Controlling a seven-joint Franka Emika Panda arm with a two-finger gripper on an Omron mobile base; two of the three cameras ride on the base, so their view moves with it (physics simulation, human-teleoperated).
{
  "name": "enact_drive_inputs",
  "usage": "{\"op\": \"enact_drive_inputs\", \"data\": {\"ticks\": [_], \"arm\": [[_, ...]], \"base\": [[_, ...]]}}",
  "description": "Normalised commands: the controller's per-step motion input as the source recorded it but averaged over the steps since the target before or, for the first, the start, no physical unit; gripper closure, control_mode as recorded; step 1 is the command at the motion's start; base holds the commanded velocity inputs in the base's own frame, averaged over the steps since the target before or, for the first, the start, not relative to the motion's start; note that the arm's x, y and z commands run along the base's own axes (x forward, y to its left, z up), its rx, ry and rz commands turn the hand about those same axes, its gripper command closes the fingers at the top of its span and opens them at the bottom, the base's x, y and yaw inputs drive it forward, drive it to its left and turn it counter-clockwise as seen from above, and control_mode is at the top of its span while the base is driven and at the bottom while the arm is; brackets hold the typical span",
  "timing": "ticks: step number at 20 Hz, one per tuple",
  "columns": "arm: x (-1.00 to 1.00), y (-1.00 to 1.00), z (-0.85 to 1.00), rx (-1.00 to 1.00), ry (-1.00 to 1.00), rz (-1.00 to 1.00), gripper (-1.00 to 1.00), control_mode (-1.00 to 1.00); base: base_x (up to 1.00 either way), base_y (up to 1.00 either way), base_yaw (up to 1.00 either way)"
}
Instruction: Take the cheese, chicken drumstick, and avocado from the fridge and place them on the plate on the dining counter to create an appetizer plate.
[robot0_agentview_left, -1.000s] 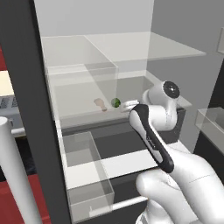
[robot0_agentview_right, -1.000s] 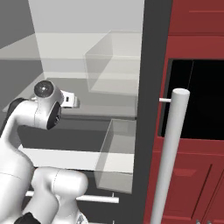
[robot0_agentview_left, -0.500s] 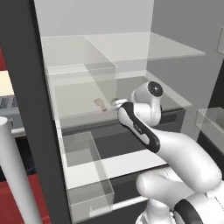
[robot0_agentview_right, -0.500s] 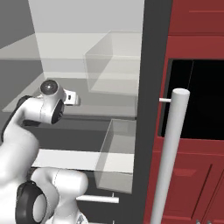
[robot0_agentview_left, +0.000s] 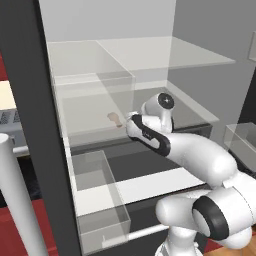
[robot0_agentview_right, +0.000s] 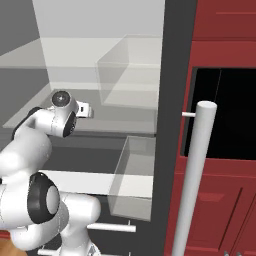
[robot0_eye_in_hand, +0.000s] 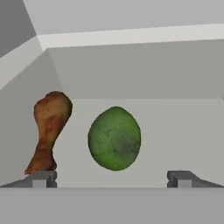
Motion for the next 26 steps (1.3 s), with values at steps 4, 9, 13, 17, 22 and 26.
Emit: {"op": "enact_drive_inputs", "data": {"ticks": [4, 9, 13, 17, 22, 26], "arm": [[0.51, 0.00, -0.10, 0.00, 0.00, 0.00, -1.00, -1.00], [0.44, 0.03, -0.08, 0.00, 0.00, 0.00, -1.00, -1.00], [0.07, 0.04, -0.17, 0.00, 0.00, -0.05, -1.00, -1.00], [0.00, 0.07, -0.28, 0.00, 0.00, -0.07, -1.00, -1.00], [0.06, 0.12, -0.35, 0.00, 0.00, -0.06, 1.00, -1.00], [0.18, 0.09, -0.23, 0.00, 0.00, -0.03, 1.00, -1.00]], "base": [[0.00, 0.00, 0.00], [0.00, 0.00, 0.00], [0.00, 0.00, 0.00], [0.00, 0.00, 0.00], [0.00, 0.00, 0.00], [0.00, 0.00, 0.00]]}}
